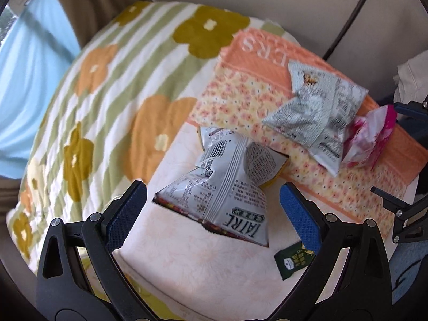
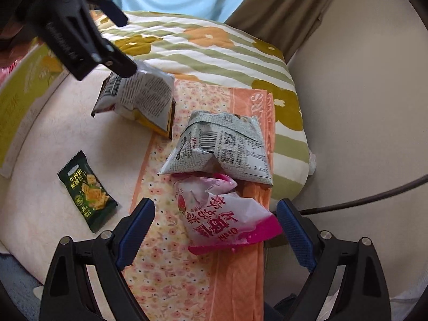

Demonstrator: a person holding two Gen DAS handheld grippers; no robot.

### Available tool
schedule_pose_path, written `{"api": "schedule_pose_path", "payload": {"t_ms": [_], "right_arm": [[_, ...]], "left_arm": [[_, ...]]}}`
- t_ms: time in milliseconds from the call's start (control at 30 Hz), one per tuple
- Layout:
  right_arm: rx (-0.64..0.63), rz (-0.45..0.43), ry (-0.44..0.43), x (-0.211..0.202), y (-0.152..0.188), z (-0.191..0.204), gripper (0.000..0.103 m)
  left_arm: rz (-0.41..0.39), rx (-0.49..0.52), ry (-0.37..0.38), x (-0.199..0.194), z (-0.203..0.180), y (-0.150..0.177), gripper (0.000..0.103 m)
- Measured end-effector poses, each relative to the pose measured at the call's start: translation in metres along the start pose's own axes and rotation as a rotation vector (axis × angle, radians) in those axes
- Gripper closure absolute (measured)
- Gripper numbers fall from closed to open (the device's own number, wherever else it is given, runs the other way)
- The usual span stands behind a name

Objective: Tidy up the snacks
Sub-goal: 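Move both tools back over the last snacks on the pink sheet, then grasp the silver TATRE bag with the left tool while the right tool grasps the pink-white bag, then carry both bags over the cardboard box and open both tools to drop them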

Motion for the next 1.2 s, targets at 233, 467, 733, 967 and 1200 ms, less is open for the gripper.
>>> {"api": "schedule_pose_path", "payload": {"t_ms": [233,467,733,967,1200], "right_arm": [[-0.066,0.027,0.046,0.022,0.009,0.017,0.012],[-0.156,0.047,0.087,0.038,0.014,0.025,0.012],[-0.199,0.044,0.114,0.048,0.014,0.026,0.012],[-0.188,0.047,0.079,0.057,0.017,0.025,0.013],[-0.108,0.063,-0.027,0.055,0.021,0.016,0.034]], "left_arm": [[0.094,-0.015,0.105,0.045,0.002,0.013,0.004],[0.126,0.010,0.145,0.063,-0.005,0.024,0.010],[0.099,-0.001,0.138,0.057,-0.008,0.023,0.035],[0.098,-0.107,0.124,0.048,0.000,0.031,0.038],[0.079,-0.163,0.108,0.039,0.000,0.039,0.038]]}}
Point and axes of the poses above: each gripper's, at about its wrist camera, not at the fingertips, and x roughly the way its jaws point, z to its left, y to its underside, the point moved 2 cm from there along x, roughly the way its jaws point, and after that the axes turned 12 degrees about -z, right-handed, at the moved point
